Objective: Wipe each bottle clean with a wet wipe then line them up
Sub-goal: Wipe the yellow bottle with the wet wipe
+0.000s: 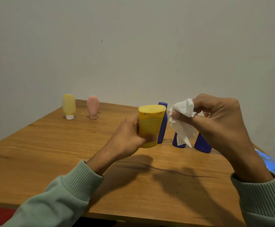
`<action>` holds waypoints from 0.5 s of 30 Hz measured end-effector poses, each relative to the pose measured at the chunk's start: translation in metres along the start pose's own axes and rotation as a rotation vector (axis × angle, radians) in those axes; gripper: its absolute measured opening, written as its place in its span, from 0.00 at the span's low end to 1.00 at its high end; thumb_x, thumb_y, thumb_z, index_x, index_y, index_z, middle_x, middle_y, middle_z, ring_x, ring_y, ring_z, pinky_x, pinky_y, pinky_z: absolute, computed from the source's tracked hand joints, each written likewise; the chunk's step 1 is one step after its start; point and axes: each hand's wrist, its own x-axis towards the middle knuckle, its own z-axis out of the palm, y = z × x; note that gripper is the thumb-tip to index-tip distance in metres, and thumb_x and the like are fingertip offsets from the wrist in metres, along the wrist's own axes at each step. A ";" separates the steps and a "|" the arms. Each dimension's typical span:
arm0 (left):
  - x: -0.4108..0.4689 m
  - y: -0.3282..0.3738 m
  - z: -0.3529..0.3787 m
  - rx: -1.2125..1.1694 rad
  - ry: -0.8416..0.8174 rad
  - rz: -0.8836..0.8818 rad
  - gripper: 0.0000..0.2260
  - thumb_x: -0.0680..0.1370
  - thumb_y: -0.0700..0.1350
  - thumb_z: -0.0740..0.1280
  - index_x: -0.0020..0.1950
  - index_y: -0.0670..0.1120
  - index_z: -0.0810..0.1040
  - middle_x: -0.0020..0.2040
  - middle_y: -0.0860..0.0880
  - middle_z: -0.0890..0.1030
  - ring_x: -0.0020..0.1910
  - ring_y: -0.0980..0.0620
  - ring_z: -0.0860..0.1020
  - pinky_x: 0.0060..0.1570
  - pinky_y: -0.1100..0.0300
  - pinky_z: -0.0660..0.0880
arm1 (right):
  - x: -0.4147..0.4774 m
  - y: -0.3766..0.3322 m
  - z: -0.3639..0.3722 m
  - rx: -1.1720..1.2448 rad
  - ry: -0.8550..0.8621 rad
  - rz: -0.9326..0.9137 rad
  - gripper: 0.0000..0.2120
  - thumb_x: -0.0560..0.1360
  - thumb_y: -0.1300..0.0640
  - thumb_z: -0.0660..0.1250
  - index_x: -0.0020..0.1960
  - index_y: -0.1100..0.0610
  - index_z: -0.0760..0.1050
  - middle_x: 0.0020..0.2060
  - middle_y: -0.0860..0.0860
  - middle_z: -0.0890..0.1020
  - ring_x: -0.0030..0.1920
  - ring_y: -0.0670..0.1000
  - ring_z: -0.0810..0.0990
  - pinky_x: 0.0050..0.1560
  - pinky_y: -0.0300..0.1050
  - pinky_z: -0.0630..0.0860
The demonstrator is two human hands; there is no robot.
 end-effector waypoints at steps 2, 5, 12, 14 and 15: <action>0.000 -0.002 0.001 0.035 -0.013 0.009 0.23 0.73 0.40 0.74 0.56 0.62 0.68 0.50 0.63 0.75 0.52 0.62 0.76 0.49 0.69 0.75 | 0.000 -0.001 0.000 0.010 -0.021 0.025 0.14 0.65 0.47 0.72 0.47 0.53 0.80 0.39 0.43 0.80 0.41 0.38 0.78 0.38 0.26 0.72; 0.000 -0.005 0.001 0.075 -0.019 0.022 0.21 0.73 0.40 0.73 0.61 0.56 0.71 0.51 0.62 0.76 0.54 0.60 0.76 0.50 0.68 0.76 | 0.000 -0.002 -0.001 0.034 -0.054 0.048 0.12 0.65 0.49 0.72 0.47 0.53 0.81 0.38 0.43 0.81 0.39 0.37 0.78 0.36 0.26 0.71; 0.001 -0.008 0.002 0.219 -0.005 0.098 0.18 0.75 0.41 0.72 0.63 0.50 0.75 0.54 0.59 0.76 0.57 0.59 0.74 0.53 0.67 0.72 | 0.000 -0.003 -0.005 0.056 -0.139 0.090 0.10 0.64 0.48 0.73 0.45 0.49 0.81 0.39 0.44 0.82 0.42 0.42 0.79 0.39 0.30 0.74; 0.001 -0.008 0.002 0.248 0.009 0.119 0.17 0.75 0.41 0.71 0.63 0.49 0.76 0.53 0.60 0.76 0.55 0.60 0.74 0.53 0.67 0.71 | 0.000 -0.002 -0.005 0.037 -0.167 0.084 0.09 0.65 0.49 0.73 0.45 0.49 0.81 0.40 0.44 0.82 0.42 0.41 0.79 0.39 0.29 0.74; 0.001 -0.008 0.002 0.259 0.015 0.126 0.16 0.75 0.40 0.71 0.62 0.49 0.76 0.52 0.60 0.75 0.53 0.61 0.74 0.53 0.66 0.71 | 0.000 -0.002 -0.005 0.030 -0.173 0.082 0.09 0.65 0.50 0.74 0.45 0.49 0.81 0.40 0.44 0.82 0.42 0.41 0.79 0.38 0.29 0.73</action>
